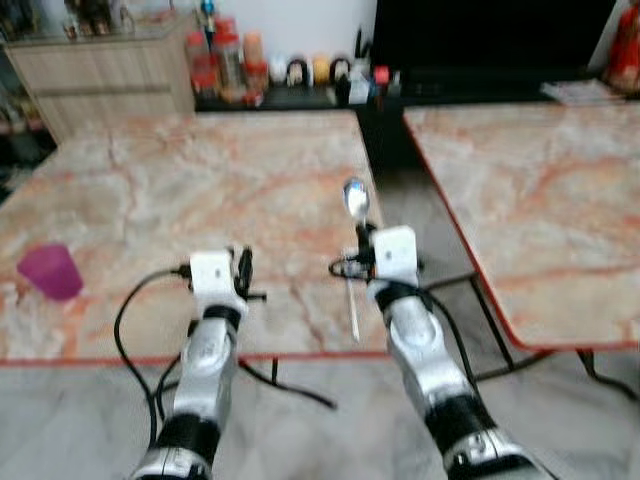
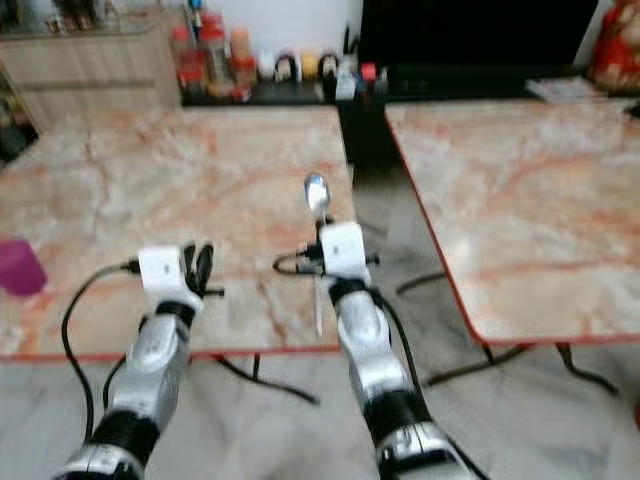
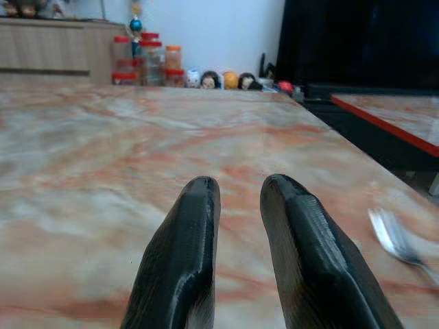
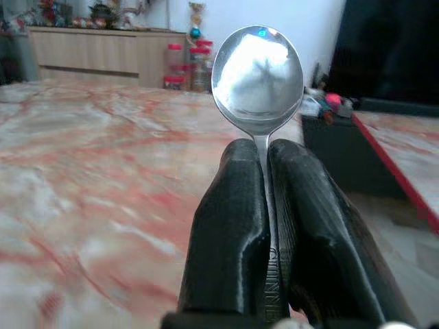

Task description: Setting the table

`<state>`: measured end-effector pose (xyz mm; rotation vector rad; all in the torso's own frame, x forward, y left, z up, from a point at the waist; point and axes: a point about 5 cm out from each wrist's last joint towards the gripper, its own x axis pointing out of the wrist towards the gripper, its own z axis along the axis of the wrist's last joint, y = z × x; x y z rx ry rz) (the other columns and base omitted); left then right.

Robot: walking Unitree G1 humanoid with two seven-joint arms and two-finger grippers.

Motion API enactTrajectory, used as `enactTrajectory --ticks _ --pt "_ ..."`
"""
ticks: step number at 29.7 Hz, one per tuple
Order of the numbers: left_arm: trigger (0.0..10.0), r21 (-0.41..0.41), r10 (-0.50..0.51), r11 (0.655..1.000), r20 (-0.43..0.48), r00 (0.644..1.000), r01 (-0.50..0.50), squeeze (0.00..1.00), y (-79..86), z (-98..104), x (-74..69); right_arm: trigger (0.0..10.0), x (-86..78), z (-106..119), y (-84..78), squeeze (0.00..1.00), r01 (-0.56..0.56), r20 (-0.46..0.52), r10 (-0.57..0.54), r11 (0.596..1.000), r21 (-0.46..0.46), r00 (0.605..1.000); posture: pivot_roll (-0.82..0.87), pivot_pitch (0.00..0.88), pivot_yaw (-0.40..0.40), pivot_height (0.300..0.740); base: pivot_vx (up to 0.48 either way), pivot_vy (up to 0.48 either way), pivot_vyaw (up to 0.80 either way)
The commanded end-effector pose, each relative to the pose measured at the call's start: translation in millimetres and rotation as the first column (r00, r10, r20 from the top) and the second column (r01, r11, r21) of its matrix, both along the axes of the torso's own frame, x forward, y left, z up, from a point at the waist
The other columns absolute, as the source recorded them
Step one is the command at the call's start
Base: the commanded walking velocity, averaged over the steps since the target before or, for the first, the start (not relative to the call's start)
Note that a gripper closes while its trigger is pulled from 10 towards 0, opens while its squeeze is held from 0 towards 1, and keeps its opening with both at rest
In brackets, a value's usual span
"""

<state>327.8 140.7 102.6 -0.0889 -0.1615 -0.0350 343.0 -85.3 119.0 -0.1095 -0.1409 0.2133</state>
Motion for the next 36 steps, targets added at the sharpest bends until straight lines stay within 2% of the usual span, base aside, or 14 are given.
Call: enactTrajectory --ticks 1,16,24,29,31,32,33,36 --pt "10.0 -0.009 -0.006 1.0 0.019 1.0 0.006 0.0 -4.1 6 2.5 10.0 1.8 4 -3.6 0.0 0.007 0.02 -0.007 1.0 0.002 1.0 0.04 0.0 0.025 0.728 0.0 -0.337 0.0" --pt "10.0 0.01 0.051 0.999 0.042 0.998 -0.052 0.0 16.5 7 -5.9 10.0 0.3 2 0.9 0.0 -0.003 0.014 0.003 1.0 0.006 1.0 0.06 0.0 0.03 0.728 0.0 -0.335 0.0" --pt "10.0 0.032 0.072 0.997 -0.005 0.997 -0.072 0.0 26.1 -6 -13.5 10.0 -0.1 1 3.1 0.0 -0.008 0.01 0.008 1.0 0.008 1.0 0.06 0.0 0.034 0.728 0.0 -0.334 0.0" --pt "10.0 0.083 0.087 0.994 -0.137 0.987 -0.076 0.0 38.1 -39 -28.0 10.0 -0.5 0 2.7 0.0 -0.005 0.008 0.005 1.0 0.009 1.0 0.06 0.0 0.039 0.728 0.0 -0.116 0.0" --pt "10.0 0.1 0.097 0.992 -0.226 0.969 -0.076 0.0 45.2 -60 -38.9 10.0 -0.7 -1 2.6 0.0 -0.003 0.008 0.003 1.0 0.009 1.0 0.06 0.0 0.04 0.728 0.0 0.0 0.0" --pt "10.0 0.102 0.1 0.992 -0.312 0.945 -0.072 0.0 50.6 -78 -49.1 10.0 -0.8 -1 2.1 0.0 0.0 0.008 0.0 1.0 0.01 1.0 0.06 0.0 0.041 0.728 0.0 0.0 0.0" --pt "10.0 0.101 0.101 0.992 -0.328 0.939 -0.071 0.0 51.6 -81 -51.0 10.0 -0.8 -1 2.0 0.0 0.0 0.008 0.0 1.0 0.01 1.0 0.06 0.0 0.041 0.728 0.0 0.0 0.0" --pt "10.0 0.105 0.112 0.992 -0.446 0.888 -0.072 0.0 58.6 -107 -69.0 10.0 -0.5 -1 1.4 0.0 0.005 0.009 -0.005 1.0 0.011 1.0 0.06 0.0 0.041 0.728 0.0 0.0 0.0"
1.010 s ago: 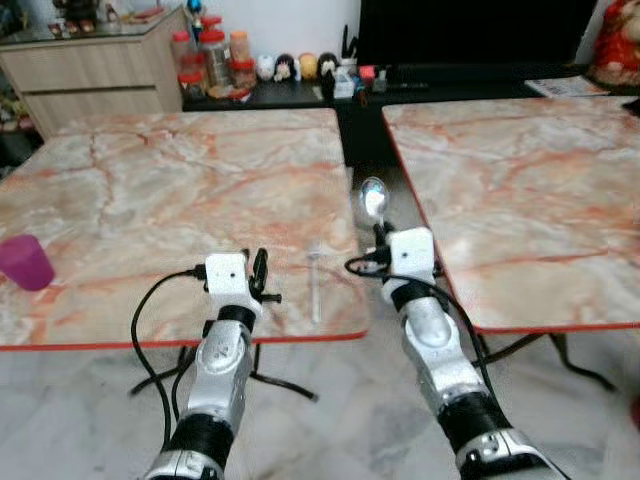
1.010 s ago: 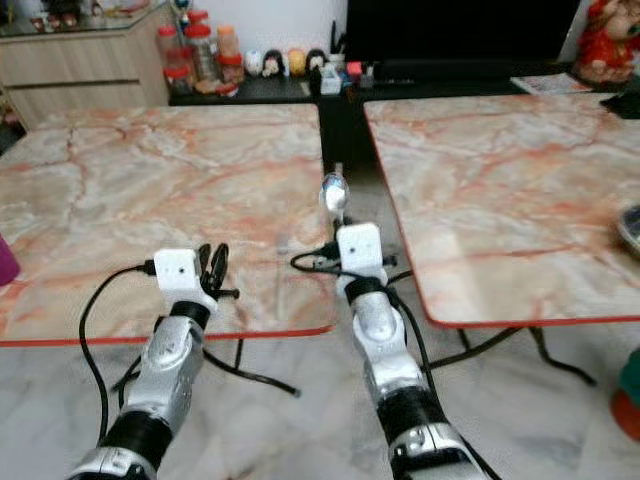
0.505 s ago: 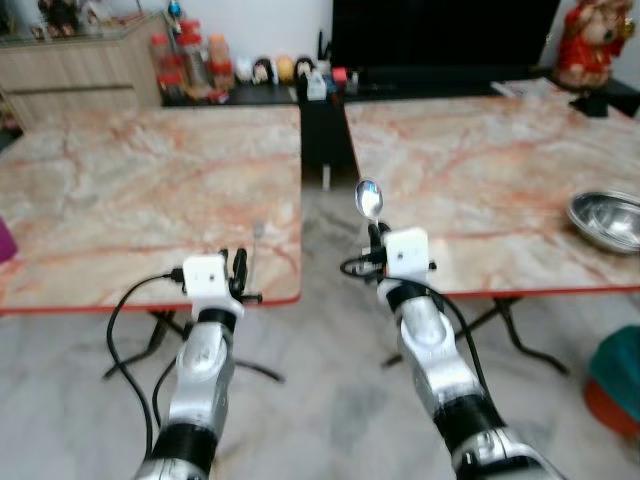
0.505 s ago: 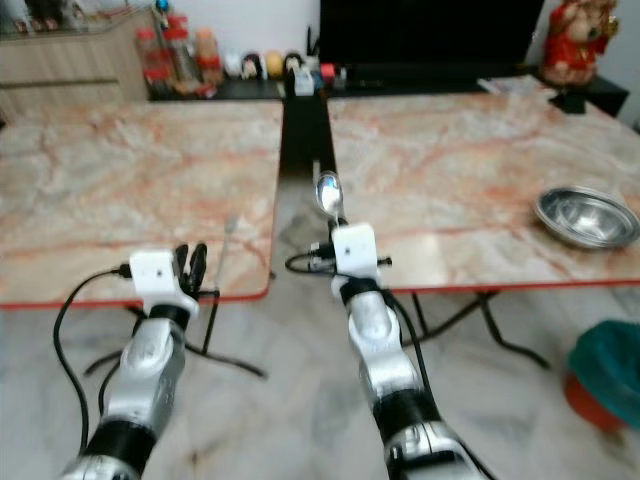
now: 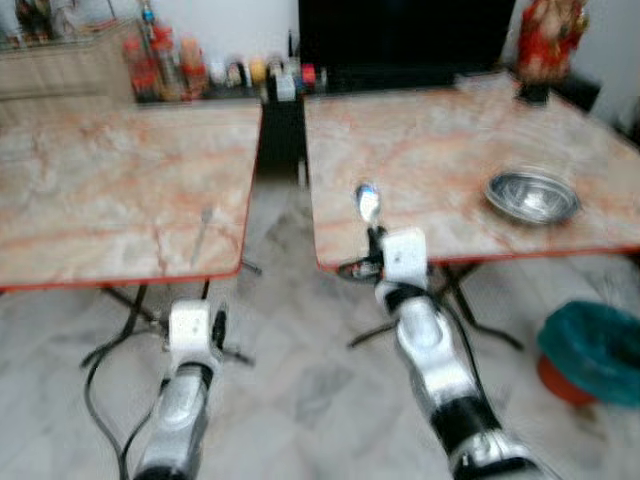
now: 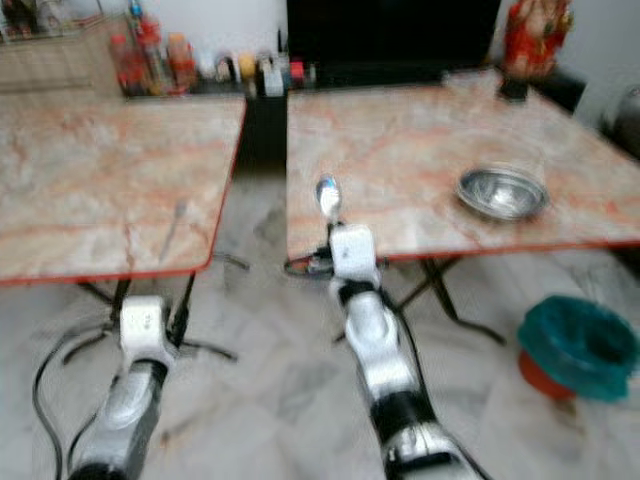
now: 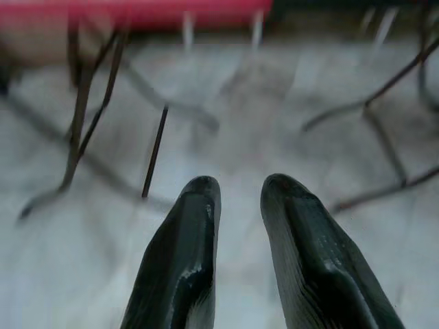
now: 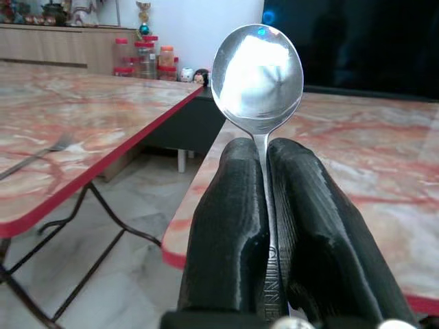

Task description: Setting the table

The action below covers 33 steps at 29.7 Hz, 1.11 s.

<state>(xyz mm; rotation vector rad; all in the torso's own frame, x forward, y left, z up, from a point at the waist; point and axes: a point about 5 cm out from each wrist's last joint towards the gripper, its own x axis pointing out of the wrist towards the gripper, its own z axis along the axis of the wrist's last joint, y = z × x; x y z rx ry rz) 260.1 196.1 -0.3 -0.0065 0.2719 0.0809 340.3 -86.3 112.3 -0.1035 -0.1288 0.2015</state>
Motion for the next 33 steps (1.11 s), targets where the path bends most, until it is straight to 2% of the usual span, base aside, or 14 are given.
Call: enactTrajectory --ticks 1,4,5,8,9,13,24,27,33 --pt "10.0 0.003 -0.007 1.0 -0.032 0.999 0.007 0.0 3.1 -4 -1.4 10.0 2.1 6 2.4 0.0 -0.007 0.022 0.007 1.0 0.006 1.0 0.06 0.0 0.041 0.728 0.0 0.0 0.0" --pt "10.0 0.007 -0.006 1.0 -0.165 0.986 0.008 0.0 6.9 -28 -23.0 10.0 2.1 6 1.9 0.0 -0.001 0.023 0.001 1.0 0.008 1.0 0.05 0.0 0.044 0.728 0.0 0.0 0.0" --pt "10.0 0.009 0.009 1.0 -0.247 0.969 -0.007 0.0 10.6 -41 -36.8 10.0 2.1 6 1.2 0.0 0.005 0.023 -0.006 1.0 0.011 1.0 0.05 0.0 0.044 0.728 0.0 0.0 0.0" --pt "10.0 0.002 0.043 0.999 -0.363 0.931 -0.045 0.0 16.9 -58 -57.4 10.0 2.1 6 -0.3 0.0 0.015 0.019 -0.015 1.0 0.014 1.0 0.05 0.0 0.048 0.728 0.0 0.0 0.0" --pt "10.0 0.008 0.052 0.998 -0.426 0.903 -0.054 0.0 19.2 -67 -69.1 10.0 2.0 5 -1.0 0.0 0.018 0.014 -0.018 1.0 0.015 1.0 0.05 0.0 0.048 0.728 0.0 0.0 0.0" --pt "10.0 0.012 0.047 0.999 -0.491 0.87 -0.047 0.0 20.0 -75 -83.2 10.0 1.9 4 -2.9 0.0 0.028 0.009 -0.029 0.999 0.016 1.0 0.04 0.0 0.047 0.728 0.062 0.0 0.0" --pt "10.0 0.011 0.054 0.998 -0.503 0.863 -0.057 0.0 19.6 -76 -80.9 10.0 3.7 6 -7.3 0.0 0.047 0.007 -0.047 0.999 0.026 0.999 0.04 0.0 0.044 0.728 0.291 0.0 0.0" --pt "10.0 0.007 0.055 0.998 -0.506 0.861 -0.06 0.0 18.4 -76 -80.6 10.0 3.9 5 -6.8 0.0 0.05 0.002 -0.05 0.998 0.022 0.999 0.04 0.0 0.044 0.728 0.33 0.0 -0.8" --pt "10.0 0.001 0.052 0.998 -0.507 0.86 -0.059 0.0 16.0 -77 -80.9 10.0 3.5 7 -7.3 0.0 0.048 0.016 -0.049 0.999 0.023 0.999 0.03 0.0 0.042 0.728 0.339 0.0 0.0"
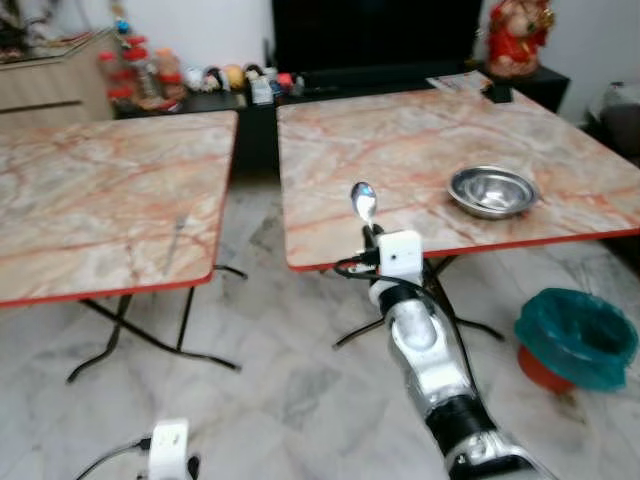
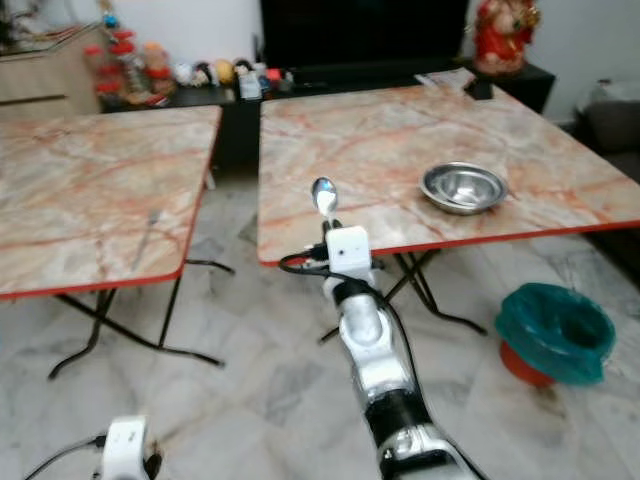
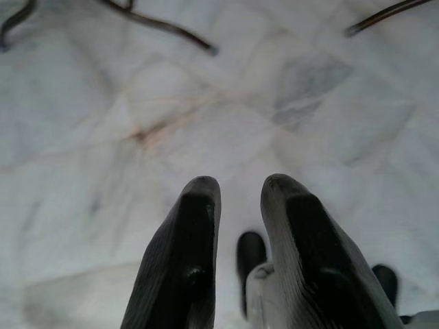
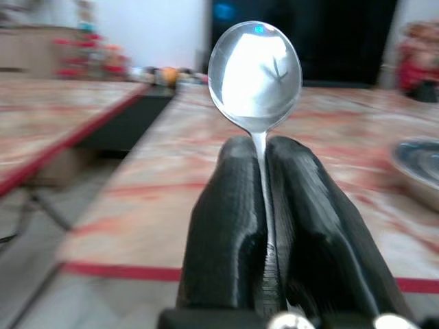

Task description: Setting the table

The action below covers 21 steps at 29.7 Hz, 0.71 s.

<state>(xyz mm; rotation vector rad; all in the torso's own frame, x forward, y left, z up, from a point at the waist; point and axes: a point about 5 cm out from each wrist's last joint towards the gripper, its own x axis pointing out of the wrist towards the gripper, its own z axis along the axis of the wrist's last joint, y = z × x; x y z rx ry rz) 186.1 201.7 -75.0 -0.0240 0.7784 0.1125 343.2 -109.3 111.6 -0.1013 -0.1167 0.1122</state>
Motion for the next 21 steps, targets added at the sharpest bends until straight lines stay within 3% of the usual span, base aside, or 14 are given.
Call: enactTrajectory --ticks 1,21 --pt "10.0 0.022 0.017 1.0 -0.028 0.999 -0.017 0.0 9.9 -2.2 -7.1 10.0 0.5 8.1 16.1 0.0 -0.043 0.031 0.043 0.999 0.009 0.999 0.03 0.0 0.04 0.728 0.349 0.0 0.0" --pt "10.0 0.007 0.013 1.0 -0.015 1.0 -0.013 0.0 2.7 -1.4 -2.7 10.0 -0.7 13.2 17.9 0.0 -0.068 0.063 0.069 0.997 -0.026 0.996 0.03 0.0 0.033 0.728 0.359 0.0 0.0"
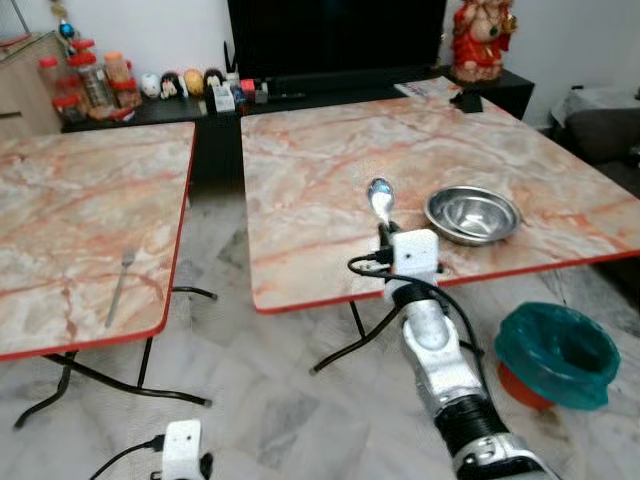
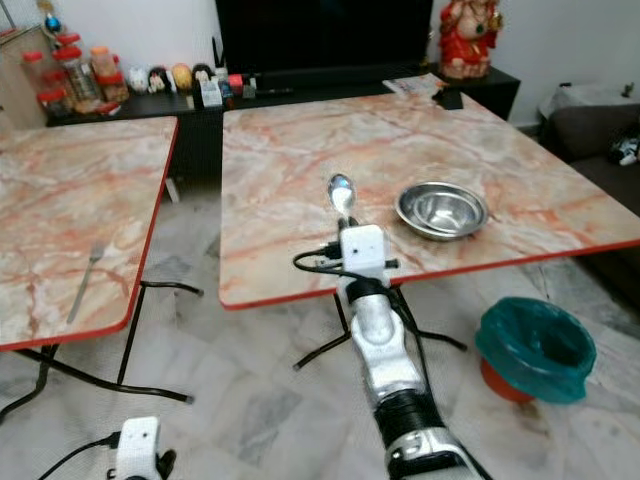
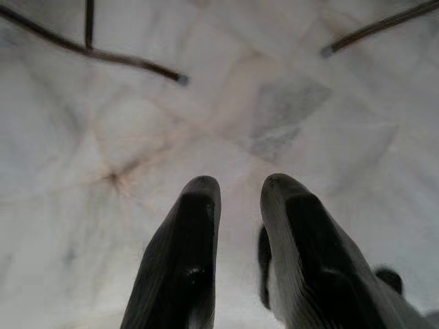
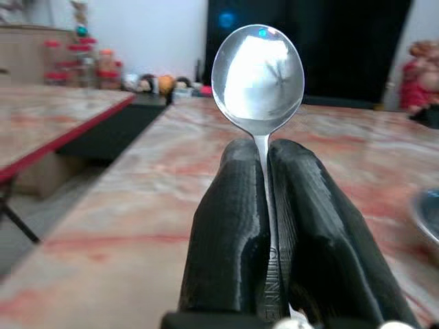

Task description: Setting the table

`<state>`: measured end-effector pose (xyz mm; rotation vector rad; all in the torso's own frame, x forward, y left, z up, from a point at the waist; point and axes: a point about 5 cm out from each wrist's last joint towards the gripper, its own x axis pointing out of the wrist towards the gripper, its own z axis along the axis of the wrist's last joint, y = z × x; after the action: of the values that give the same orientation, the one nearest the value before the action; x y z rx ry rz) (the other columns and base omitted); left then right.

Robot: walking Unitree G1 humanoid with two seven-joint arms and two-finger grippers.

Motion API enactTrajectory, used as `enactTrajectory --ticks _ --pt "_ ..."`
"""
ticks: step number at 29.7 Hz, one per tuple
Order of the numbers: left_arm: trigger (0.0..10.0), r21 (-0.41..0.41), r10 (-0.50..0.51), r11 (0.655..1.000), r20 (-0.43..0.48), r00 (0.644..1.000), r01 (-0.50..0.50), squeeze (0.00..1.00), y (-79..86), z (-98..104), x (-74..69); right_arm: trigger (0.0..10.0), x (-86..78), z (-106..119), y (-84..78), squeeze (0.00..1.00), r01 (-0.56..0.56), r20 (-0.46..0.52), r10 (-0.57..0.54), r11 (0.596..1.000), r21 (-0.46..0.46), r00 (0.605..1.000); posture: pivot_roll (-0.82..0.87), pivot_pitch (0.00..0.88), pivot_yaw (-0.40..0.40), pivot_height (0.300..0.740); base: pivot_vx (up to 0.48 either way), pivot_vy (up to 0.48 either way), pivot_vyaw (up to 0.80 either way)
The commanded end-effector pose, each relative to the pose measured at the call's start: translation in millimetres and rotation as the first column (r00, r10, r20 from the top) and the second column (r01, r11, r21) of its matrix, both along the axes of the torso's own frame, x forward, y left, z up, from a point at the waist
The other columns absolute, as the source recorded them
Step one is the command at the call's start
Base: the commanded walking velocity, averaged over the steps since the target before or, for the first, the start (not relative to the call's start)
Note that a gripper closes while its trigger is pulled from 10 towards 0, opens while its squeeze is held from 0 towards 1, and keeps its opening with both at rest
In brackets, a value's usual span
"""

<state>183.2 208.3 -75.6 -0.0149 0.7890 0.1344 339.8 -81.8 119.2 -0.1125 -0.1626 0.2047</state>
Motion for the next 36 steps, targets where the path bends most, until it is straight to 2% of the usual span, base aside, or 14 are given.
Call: enactTrajectory --ticks 1,4,22,30,36 --pt "10.0 -0.01 -0.004 1.0 -0.003 1.0 0.004 0.0 -4.3 -0.8 0.2 10.0 1.8 7.1 -10.0 0.0 0.026 0.041 -0.025 1.0 -0.013 0.999 0.03 0.0 0.033 0.728 0.368 0.0 0.53" --pt "10.0 -0.011 -0.003 1.0 -0.004 1.0 0.003 0.0 -4.8 -1.0 0.0 10.0 1.6 6.7 -10.3 0.0 0.028 0.038 -0.028 1.0 -0.008 0.999 0.03 0.0 0.033 0.728 0.371 0.0 0.71" --pt "10.0 -0.013 -0.012 1.0 -0.009 1.0 0.012 0.0 -7.3 -1.8 -0.3 10.0 0.5 6.2 -8.3 0.0 0.01 0.038 -0.009 1.0 -0.011 0.999 0.02 0.0 0.029 0.728 0.359 0.0 0.0" --pt "10.0 -0.017 -0.02 1.0 0.009 1.0 0.02 0.0 -9.1 -0.1 2.6 10.0 0.0 8.3 -6.1 0.0 -0.007 0.055 0.008 1.0 -0.026 0.998 0.02 0.0 0.027 0.728 0.0 0.0 0.0" --pt "10.0 0.014 -0.036 0.999 -0.006 0.999 0.036 0.0 -9.0 -0.7 2.4 10.0 -0.2 7.1 -6.2 0.0 -0.008 0.043 0.008 1.0 -0.004 0.999 0.02 0.0 0.027 0.728 0.0 -0.046 0.0"
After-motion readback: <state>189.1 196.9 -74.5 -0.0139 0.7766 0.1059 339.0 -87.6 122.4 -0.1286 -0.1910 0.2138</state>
